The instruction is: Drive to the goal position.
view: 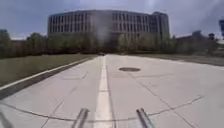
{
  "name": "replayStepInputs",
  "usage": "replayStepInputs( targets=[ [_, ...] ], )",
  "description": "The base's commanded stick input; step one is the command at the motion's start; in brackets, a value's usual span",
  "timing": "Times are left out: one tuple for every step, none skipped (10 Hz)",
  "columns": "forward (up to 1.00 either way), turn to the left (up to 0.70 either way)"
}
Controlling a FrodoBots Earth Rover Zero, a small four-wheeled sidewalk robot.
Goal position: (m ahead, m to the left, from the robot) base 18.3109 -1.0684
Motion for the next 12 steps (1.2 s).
replayStepInputs(
  targets=[
    [1.0, -0.05],
    [1.0, -0.18],
    [1.0, -0.32],
    [1.0, -0.18],
    [1.0, 0.0],
    [1.0, 0.0],
    [1.0, 0.0],
    [1.0, 0.0],
    [1.0, 0.0],
    [1.0, 0.0],
    [1.0, 0.0],
    [1.0, 0.0]
  ],
)
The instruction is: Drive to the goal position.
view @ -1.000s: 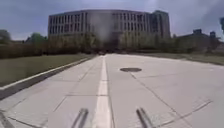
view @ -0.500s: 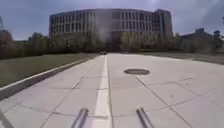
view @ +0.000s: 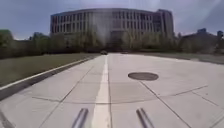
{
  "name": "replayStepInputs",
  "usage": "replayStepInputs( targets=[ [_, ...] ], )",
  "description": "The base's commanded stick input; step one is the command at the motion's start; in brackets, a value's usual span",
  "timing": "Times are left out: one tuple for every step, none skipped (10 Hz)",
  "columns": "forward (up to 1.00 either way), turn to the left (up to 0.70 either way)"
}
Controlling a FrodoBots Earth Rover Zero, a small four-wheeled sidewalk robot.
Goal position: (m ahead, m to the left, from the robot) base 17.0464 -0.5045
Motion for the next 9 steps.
replayStepInputs(
  targets=[
    [1.0, 0.0],
    [1.0, 0.0],
    [1.0, 0.0],
    [1.0, -0.19],
    [1.0, -0.37],
    [1.0, -0.39],
    [1.0, -0.39],
    [1.0, -0.39],
    [1.0, -0.39]
  ],
)
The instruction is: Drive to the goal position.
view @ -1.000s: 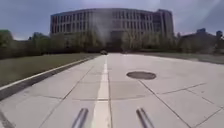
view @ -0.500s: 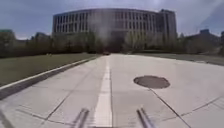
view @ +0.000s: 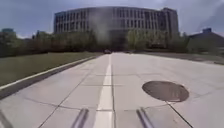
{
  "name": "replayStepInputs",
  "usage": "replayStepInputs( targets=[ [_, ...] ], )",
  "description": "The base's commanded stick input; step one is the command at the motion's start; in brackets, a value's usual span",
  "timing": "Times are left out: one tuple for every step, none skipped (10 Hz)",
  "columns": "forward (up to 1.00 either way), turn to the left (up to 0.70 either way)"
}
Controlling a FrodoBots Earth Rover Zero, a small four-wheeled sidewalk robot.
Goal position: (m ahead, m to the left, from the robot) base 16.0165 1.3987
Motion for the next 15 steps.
replayStepInputs(
  targets=[
    [1.0, -0.39],
    [1.0, -0.34],
    [1.0, -0.17],
    [1.0, -0.02],
    [1.0, 0.0],
    [1.0, 0.0],
    [1.0, 0.0],
    [1.0, 0.0],
    [1.0, 0.0],
    [1.0, 0.0],
    [1.0, -0.07],
    [1.0, -0.25],
    [1.0, -0.35],
    [1.0, -0.09],
    [1.0, 0.0]
  ],
)
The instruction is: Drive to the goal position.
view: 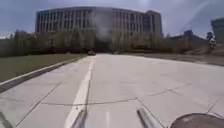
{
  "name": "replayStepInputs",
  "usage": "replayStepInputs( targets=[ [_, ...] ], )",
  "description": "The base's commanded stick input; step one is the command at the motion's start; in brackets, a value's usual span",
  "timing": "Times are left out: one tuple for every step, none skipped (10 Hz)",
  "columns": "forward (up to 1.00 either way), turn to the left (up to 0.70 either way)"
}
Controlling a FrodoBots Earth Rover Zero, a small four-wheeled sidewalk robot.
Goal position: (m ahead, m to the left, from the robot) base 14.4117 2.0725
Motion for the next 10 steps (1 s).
replayStepInputs(
  targets=[
    [1.0, 0.0],
    [1.0, 0.0],
    [1.0, 0.0],
    [1.0, 0.0],
    [1.0, 0.0],
    [1.0, 0.0],
    [1.0, 0.0],
    [1.0, 0.0],
    [1.0, 0.0],
    [1.0, 0.0]
  ],
)
